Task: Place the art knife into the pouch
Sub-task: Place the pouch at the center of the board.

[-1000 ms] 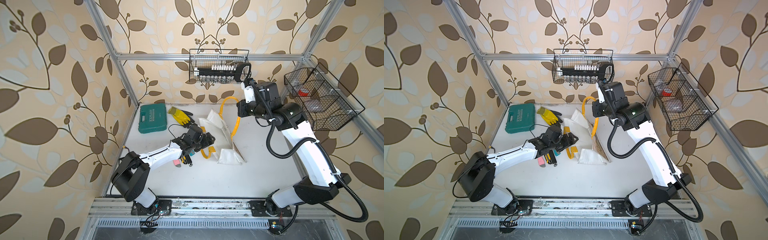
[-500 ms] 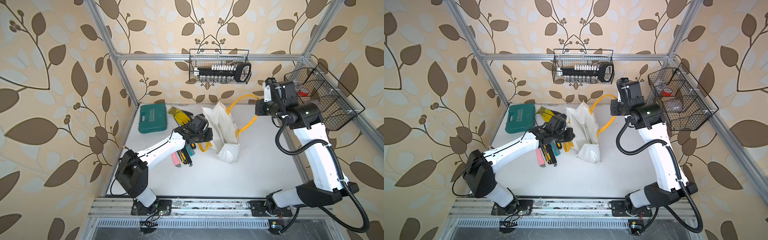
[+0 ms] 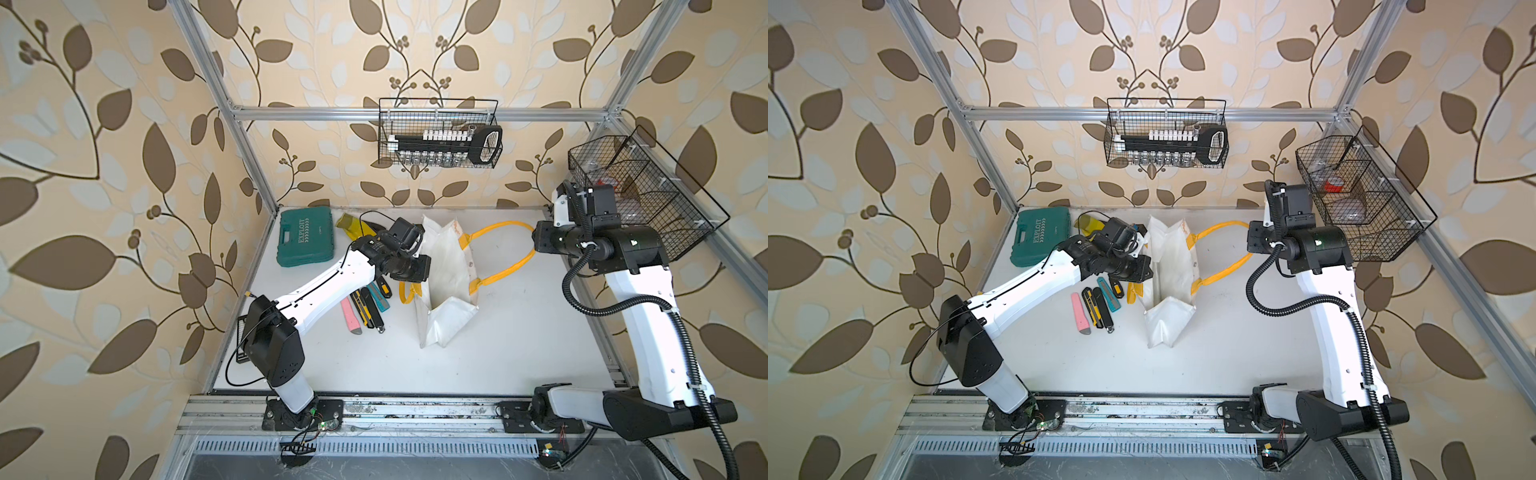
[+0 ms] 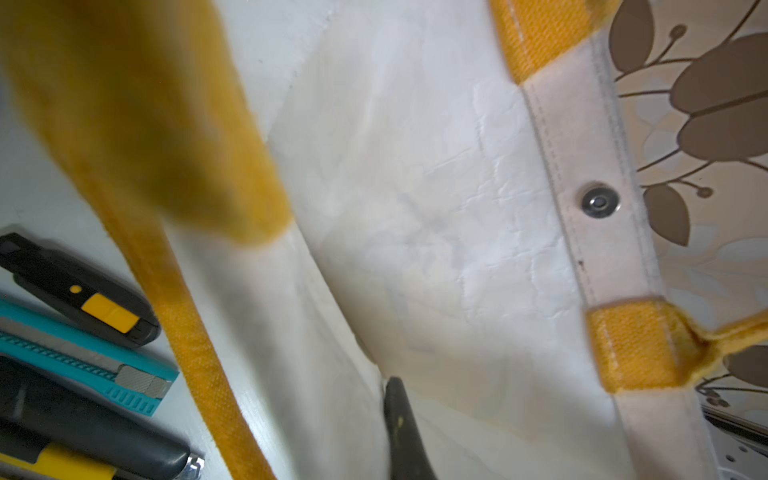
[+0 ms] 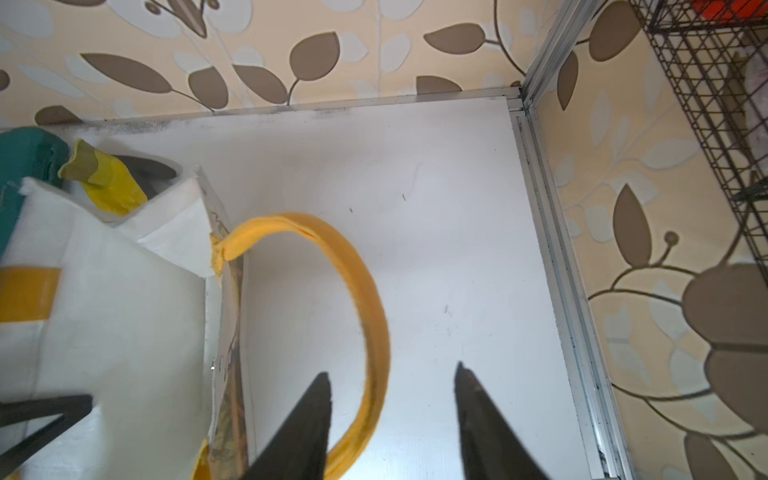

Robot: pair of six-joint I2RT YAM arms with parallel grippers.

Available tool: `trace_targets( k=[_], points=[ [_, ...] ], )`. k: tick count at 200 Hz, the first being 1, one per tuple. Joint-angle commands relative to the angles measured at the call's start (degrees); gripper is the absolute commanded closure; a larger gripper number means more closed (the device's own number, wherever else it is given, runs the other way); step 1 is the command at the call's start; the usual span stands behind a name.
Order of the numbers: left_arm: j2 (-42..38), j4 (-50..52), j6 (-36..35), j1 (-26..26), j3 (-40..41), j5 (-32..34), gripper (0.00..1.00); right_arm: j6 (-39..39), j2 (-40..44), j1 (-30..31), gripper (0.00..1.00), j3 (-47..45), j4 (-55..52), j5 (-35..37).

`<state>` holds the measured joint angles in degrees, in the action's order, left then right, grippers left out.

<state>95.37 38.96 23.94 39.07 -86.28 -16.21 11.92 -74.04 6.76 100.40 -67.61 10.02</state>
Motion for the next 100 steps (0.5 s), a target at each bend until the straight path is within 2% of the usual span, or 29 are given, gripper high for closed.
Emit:
trace_targets(
  k=[1,22,47,75,100],
  points=[
    [-0.6,-3.0,-1.7,0.5,-0.3,-4.2,1.00,-1.3,3.5,0.5,0.33,0.6,-1.6,-0.1],
    [0.6,-3.8,-1.8,1.0,-1.0,-5.6,1.00,-1.9,4.0,0.5,0.31,3.2,-2.8,-2.0],
    [2.1,-4.3,-2.1,1.5,-2.2,-6.9,1.00,-0.5,3.3,3.2,0.31,4.9,-1.2,-12.0],
    [1.7,-5.3,-2.2,1.5,-2.1,-8.4,1.00,0.3,-0.7,7.8,0.34,2.1,3.5,-22.8],
    [1.2,-5.4,-2.1,1.5,-2.4,-8.7,1.00,-0.5,-6.3,12.5,0.37,-1.2,7.1,-23.5]
  ],
)
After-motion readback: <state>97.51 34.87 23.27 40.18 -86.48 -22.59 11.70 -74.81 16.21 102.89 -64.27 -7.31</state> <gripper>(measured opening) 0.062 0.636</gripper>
